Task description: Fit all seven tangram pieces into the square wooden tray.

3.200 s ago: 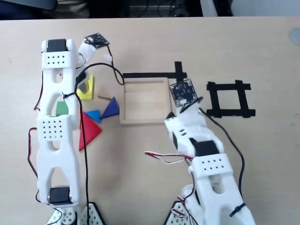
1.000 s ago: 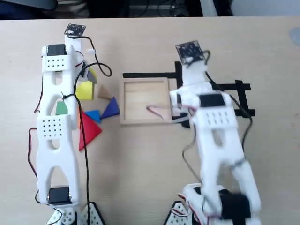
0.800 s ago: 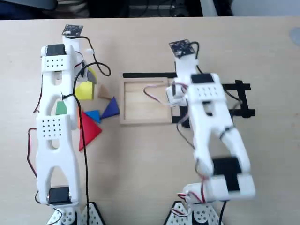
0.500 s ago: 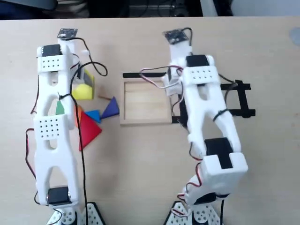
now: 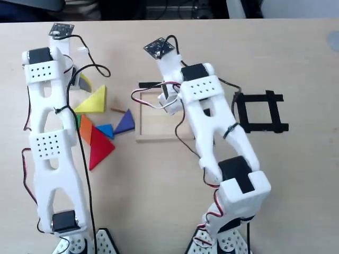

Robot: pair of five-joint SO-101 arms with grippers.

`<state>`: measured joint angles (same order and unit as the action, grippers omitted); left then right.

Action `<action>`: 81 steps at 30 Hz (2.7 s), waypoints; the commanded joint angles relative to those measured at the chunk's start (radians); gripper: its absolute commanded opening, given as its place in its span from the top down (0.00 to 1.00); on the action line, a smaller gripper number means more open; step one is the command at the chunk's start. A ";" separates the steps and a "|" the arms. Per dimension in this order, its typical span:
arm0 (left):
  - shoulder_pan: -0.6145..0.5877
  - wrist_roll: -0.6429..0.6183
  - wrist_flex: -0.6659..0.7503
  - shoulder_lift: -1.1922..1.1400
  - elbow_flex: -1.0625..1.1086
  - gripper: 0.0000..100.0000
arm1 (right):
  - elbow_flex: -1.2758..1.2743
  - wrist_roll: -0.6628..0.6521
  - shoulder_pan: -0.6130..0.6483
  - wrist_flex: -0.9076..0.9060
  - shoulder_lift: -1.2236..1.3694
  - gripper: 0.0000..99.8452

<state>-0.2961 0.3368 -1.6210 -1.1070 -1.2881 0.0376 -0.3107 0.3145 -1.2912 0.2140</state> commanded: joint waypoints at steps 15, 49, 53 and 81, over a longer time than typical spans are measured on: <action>0.108 -0.077 0.212 0.015 0.163 0.68 | -0.030 -0.005 0.023 -0.003 -0.062 0.91; 0.099 0.325 0.081 -0.100 0.107 0.78 | -0.051 -0.003 0.018 -0.006 -0.062 0.91; 0.074 0.325 0.081 -0.100 0.101 0.78 | -0.051 -0.003 0.018 -0.008 -0.062 0.91; -0.102 0.446 0.061 -0.114 0.094 0.79 | -0.047 -0.003 0.023 0.000 -0.062 0.91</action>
<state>-0.3268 0.7710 -1.5489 -1.2083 -1.1884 -0.0161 -0.3107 0.3253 -1.2912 0.2140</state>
